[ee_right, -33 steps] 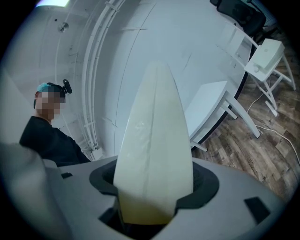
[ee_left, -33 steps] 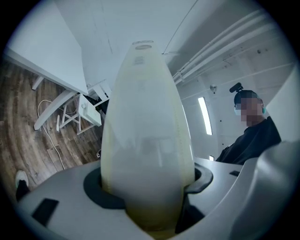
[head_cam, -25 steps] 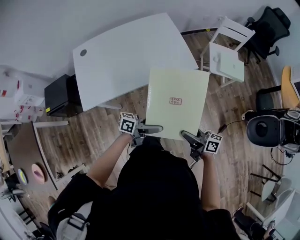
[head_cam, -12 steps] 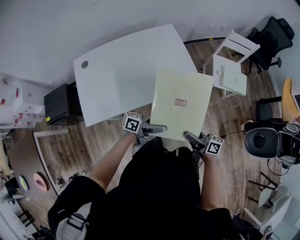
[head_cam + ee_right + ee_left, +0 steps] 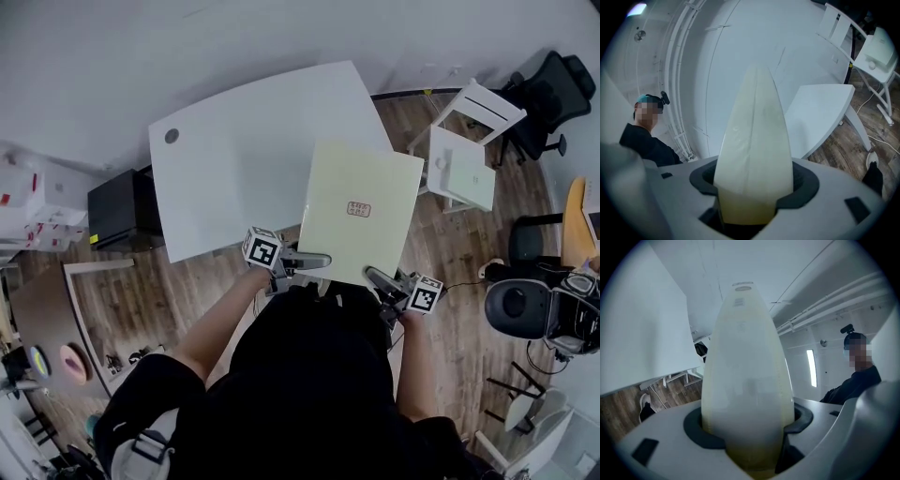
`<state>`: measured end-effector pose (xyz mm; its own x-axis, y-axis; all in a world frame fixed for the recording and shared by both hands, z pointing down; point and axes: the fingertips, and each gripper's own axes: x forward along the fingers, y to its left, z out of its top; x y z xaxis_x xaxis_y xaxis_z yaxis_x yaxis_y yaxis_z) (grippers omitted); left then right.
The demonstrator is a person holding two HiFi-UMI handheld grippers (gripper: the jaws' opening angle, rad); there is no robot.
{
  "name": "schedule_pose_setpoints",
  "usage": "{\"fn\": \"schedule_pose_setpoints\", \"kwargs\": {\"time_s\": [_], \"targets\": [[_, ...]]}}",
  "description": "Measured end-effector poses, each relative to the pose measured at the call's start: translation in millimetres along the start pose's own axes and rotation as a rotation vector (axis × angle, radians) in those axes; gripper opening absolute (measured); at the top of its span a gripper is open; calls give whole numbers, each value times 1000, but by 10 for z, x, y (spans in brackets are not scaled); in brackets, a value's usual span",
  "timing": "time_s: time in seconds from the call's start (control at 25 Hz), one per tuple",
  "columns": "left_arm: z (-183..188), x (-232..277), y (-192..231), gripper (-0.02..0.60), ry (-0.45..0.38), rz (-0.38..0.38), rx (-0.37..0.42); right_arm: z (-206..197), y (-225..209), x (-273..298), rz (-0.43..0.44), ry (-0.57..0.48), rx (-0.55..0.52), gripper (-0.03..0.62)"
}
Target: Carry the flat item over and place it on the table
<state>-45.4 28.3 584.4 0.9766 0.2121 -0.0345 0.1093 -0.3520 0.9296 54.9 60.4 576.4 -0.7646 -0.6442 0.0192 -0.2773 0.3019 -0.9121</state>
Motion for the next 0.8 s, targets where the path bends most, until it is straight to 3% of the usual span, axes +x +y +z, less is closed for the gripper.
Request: {"fn": "schedule_pose_setpoints", "kwargs": {"time_s": [0.36,0.6,0.8], "targets": [[524,107,366,322,-56,29,-45,559,-378,231,15,50,6,310],[854,296,747,322,-70,61,-107,930,-821,284,5,88,84,310],[907,382,1118,322,-13,130,-148,1107,-1219,375,10,155,144,310]]}}
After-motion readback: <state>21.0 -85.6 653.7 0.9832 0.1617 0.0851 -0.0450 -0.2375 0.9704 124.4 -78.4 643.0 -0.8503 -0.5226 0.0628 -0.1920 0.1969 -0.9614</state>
